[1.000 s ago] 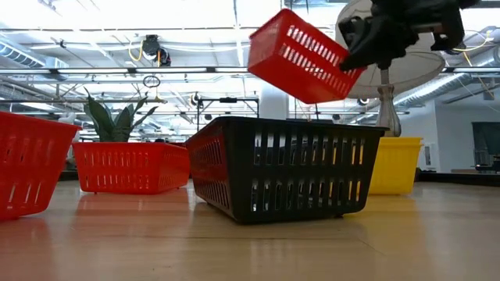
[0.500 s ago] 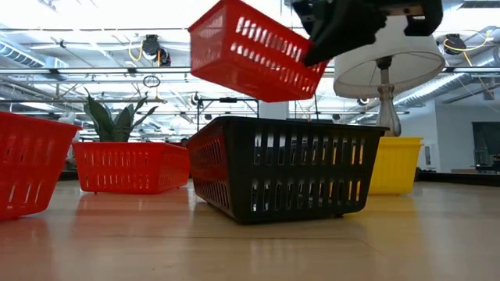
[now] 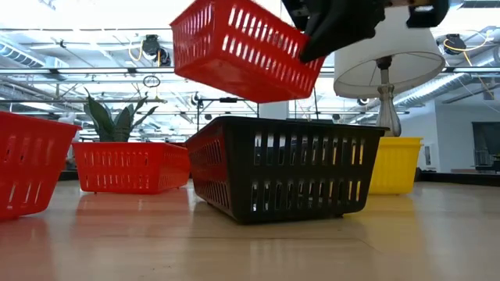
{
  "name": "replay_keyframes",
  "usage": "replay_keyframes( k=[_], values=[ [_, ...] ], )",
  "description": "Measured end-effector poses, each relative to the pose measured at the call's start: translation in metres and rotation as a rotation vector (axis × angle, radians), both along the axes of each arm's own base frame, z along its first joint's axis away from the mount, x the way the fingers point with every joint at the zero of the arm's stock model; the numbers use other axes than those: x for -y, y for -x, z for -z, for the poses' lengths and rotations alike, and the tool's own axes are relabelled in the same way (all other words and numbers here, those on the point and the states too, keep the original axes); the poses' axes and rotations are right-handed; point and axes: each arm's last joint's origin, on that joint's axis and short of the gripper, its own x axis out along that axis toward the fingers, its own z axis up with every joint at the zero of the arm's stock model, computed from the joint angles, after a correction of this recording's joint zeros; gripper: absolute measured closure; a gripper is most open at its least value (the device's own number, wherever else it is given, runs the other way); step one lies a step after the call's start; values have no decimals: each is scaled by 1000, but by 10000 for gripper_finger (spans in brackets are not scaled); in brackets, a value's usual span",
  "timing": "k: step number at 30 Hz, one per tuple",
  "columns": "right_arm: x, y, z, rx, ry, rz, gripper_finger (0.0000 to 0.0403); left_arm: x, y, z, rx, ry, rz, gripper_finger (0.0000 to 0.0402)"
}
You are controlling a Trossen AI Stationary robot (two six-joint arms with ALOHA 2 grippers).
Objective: Stack baskets by color
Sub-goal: Stack the top red basket on the middle red basket
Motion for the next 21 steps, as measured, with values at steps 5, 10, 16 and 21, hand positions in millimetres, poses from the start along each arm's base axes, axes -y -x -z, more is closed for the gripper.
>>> replay_keyframes(
  k=[5,10,16,21],
  values=[
    [0,0,0,1,-3,-2,397,-3,-9,8,-21,-16,-1,177],
    [-1,-1,0,2,-17,-15,397,-5,-20,16,-34,-25,19,177],
    [-1,-1,-1,7,-18,-14,397,-13,-27,20,-56,2,18,178],
    [-1,-1,-1,6,-19,-14,397,-14,-28,22,-81,12,46,219]
  ],
)
